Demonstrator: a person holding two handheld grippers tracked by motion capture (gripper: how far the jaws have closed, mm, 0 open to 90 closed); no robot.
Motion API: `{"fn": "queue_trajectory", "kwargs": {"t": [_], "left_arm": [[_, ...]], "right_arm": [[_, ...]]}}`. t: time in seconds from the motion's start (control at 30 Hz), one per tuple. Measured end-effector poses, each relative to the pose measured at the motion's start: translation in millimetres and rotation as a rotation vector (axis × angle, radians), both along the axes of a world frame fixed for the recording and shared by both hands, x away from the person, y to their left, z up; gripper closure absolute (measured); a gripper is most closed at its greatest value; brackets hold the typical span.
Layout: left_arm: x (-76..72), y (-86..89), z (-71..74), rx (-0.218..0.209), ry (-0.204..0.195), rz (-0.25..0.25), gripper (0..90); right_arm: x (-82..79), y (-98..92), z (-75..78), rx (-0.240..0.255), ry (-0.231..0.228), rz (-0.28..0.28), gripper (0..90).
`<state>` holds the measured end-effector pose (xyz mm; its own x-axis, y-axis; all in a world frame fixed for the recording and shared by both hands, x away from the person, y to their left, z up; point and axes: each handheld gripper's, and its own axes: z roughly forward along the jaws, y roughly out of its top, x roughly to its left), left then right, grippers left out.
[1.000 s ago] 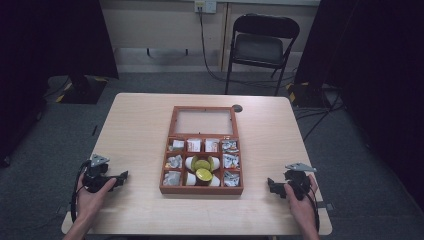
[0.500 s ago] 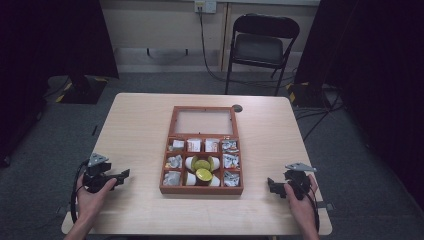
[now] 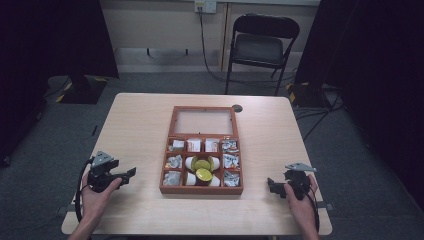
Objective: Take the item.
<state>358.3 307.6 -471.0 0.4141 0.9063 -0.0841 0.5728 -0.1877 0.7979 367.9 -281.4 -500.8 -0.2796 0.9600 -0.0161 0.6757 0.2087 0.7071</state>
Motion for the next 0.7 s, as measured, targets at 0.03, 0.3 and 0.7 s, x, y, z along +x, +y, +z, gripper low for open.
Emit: {"fn": "queue_trajectory", "kwargs": {"t": [0.03, 0.3, 0.7], "left_arm": [[-0.1, -3.0, 2.0, -0.003, -0.006, -0.015, 22.4], [-0.8, -19.7, 10.1, 0.02, -0.02, -0.086, 22.4], [12.0, -38.6, 28.4, -0.043, -0.036, -0.12, 19.8]], "right_arm": [[0.0, 0.0, 0.0, 0.0, 0.0, 0.0, 0.0], [0.0, 0.0, 0.0, 0.0, 0.0, 0.0, 0.0], [0.5, 0.1, 0.0, 0.001, 0.001, 0.0, 0.0]]}}
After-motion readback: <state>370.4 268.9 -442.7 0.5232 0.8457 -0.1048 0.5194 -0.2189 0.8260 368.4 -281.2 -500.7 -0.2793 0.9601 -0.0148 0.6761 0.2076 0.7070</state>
